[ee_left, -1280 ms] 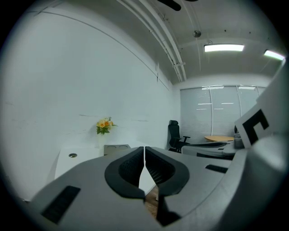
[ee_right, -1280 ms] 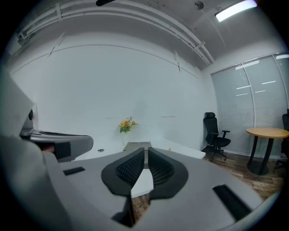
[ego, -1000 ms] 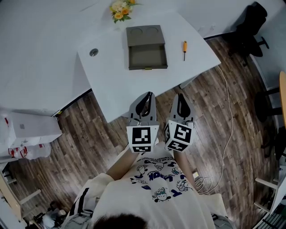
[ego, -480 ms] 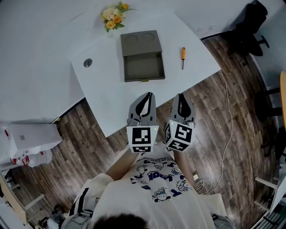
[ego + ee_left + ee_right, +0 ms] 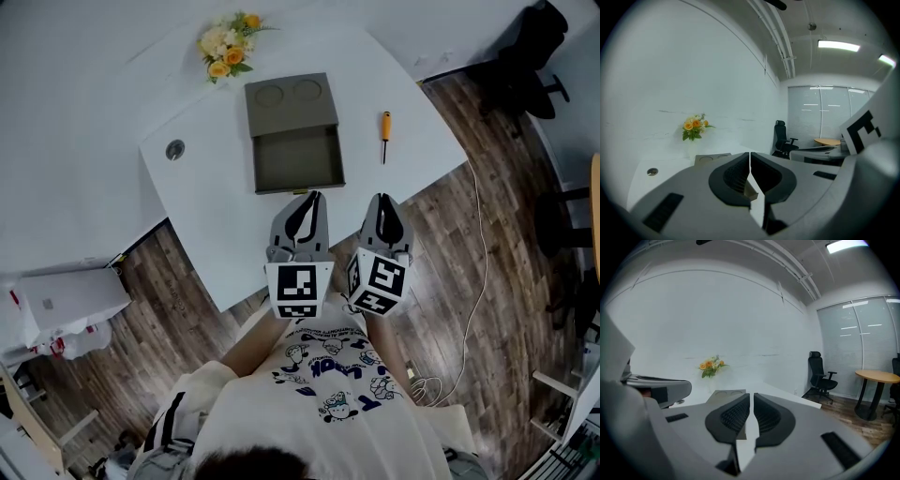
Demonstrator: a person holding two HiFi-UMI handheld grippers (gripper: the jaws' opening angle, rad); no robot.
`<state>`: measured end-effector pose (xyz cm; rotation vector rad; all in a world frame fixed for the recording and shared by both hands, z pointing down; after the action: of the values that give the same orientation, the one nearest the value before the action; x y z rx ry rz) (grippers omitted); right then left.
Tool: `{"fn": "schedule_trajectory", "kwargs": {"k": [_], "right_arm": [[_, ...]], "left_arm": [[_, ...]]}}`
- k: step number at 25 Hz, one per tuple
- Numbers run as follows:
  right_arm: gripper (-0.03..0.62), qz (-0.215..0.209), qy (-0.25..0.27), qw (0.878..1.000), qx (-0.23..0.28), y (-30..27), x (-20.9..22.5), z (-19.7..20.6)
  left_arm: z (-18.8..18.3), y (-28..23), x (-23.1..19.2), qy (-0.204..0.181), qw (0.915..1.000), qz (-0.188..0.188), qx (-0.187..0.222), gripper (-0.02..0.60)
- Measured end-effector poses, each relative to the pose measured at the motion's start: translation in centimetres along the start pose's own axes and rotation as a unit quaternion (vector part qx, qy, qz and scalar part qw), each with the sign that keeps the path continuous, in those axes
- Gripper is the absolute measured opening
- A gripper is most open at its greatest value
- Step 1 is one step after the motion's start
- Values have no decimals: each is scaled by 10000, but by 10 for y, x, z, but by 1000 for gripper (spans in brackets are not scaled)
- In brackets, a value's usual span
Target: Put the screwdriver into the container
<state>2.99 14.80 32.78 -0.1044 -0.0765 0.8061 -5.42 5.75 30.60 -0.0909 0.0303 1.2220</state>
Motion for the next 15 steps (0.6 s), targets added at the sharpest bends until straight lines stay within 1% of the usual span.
{"fn": "schedule_trajectory", "kwargs": {"k": [6, 15], "right_arm": [[43, 103, -57, 9999, -93, -27, 2, 6], [44, 200, -104, 9994, -259, -51, 3, 9]], "left_arm": [[4, -27, -12, 25, 9999, 86, -66, 23], [11, -51, -20, 103, 9995, 197, -241, 23]]}}
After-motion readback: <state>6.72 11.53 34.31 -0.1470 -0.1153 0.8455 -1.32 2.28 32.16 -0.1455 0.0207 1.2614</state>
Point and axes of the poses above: the fingertips, and each gripper's own axes: y backward along the fingers, x to its right, z out of its underside, the point moved 1 cm from there along y, backward along the fingers, and after that the axes turned 9 degrees about x, right-handed, at the moved point
